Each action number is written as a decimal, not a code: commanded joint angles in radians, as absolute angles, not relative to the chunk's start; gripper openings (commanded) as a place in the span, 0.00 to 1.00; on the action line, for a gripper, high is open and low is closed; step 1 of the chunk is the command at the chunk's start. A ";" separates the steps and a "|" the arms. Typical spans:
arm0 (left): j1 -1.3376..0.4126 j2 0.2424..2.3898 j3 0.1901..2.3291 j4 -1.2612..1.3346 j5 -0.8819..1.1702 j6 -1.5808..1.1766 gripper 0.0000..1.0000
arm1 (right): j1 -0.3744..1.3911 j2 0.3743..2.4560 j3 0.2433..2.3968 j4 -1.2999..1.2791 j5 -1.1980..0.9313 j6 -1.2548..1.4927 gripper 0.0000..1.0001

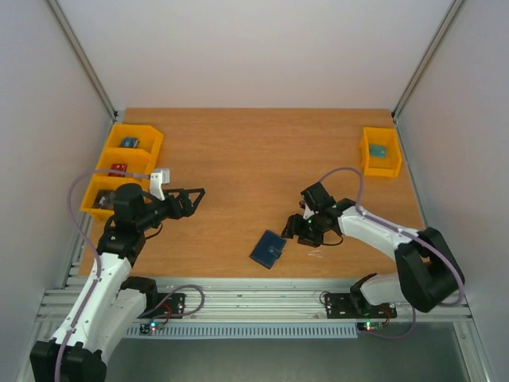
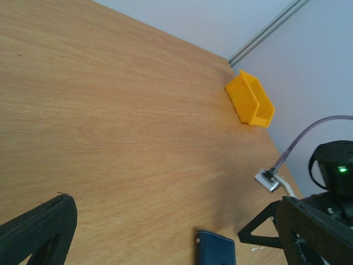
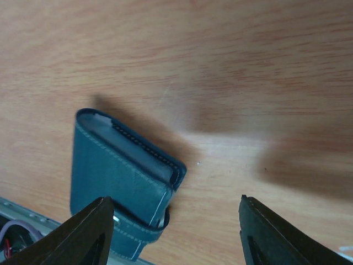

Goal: Take the credit cards out of the card holder

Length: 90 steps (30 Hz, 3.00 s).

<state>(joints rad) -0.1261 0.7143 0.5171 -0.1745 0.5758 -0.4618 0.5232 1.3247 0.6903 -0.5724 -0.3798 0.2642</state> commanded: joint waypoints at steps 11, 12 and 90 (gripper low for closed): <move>-0.132 0.706 0.501 -0.164 0.564 -0.452 0.99 | 0.531 1.539 0.707 -0.423 -0.601 0.289 0.43; -0.132 0.706 0.502 -0.163 0.565 -0.448 0.99 | 0.530 1.543 0.714 -0.434 -0.604 0.280 0.41; -0.458 0.865 0.602 -0.079 0.502 -0.217 0.00 | 1.058 1.582 1.673 -0.934 0.263 0.105 0.46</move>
<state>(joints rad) -0.4553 0.8581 0.5816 -0.1383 0.5205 -0.1963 1.0443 1.5475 1.6138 -0.9611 0.2409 0.0288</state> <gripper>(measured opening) 0.121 0.462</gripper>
